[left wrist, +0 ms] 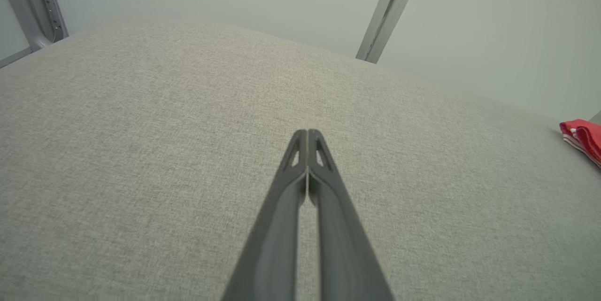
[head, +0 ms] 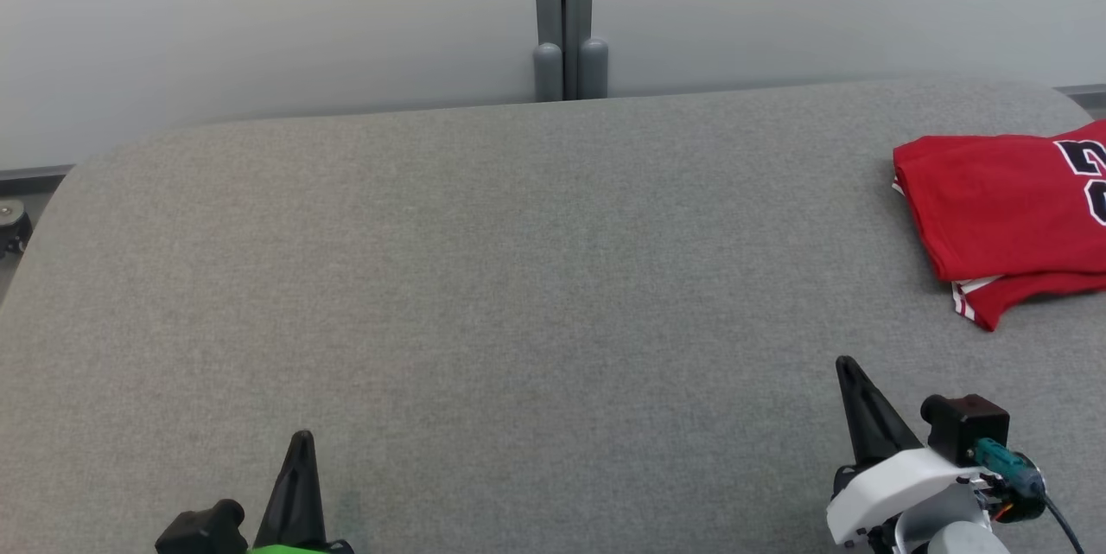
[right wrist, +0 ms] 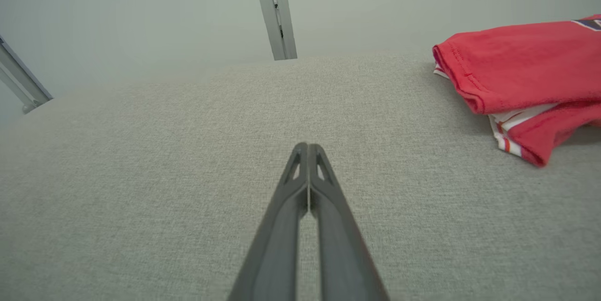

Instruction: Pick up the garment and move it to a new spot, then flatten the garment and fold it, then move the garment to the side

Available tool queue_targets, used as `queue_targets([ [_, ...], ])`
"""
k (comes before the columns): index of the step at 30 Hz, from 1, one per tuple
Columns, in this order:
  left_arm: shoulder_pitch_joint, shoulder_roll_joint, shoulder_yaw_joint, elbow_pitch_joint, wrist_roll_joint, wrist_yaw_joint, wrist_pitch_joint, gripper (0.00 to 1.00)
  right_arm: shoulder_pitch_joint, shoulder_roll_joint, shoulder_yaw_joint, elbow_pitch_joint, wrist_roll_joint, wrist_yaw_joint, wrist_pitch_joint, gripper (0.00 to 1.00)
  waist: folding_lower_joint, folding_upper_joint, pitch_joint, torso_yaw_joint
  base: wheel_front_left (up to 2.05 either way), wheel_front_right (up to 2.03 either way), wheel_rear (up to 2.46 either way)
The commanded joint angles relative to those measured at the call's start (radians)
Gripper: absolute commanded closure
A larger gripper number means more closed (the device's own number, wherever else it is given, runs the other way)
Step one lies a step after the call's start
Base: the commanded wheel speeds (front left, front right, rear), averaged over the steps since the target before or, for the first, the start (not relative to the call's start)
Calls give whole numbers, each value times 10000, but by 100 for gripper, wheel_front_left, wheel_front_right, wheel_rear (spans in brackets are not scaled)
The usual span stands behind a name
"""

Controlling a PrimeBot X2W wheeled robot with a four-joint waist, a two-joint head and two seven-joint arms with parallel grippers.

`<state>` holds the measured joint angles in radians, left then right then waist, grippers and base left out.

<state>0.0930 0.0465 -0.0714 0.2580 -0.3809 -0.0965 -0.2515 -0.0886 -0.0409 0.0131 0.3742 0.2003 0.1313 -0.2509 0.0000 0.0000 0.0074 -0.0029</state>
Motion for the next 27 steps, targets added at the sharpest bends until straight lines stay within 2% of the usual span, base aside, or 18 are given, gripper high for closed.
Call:
queue_targets([
  [1, -93, 17, 65, -137, -447, -6, 106, 100, -189, -25, -102, -122, 471, 2, 126, 100, 0, 0, -2, 0, 0, 0, 0],
  [27, -762, 52, 630, -239, -4290, -27, 1228, 100, -218, -54, -455, -539, 4876, -1, 1233, 100, 0, 0, -19, 6, 0, 0, 0],
])
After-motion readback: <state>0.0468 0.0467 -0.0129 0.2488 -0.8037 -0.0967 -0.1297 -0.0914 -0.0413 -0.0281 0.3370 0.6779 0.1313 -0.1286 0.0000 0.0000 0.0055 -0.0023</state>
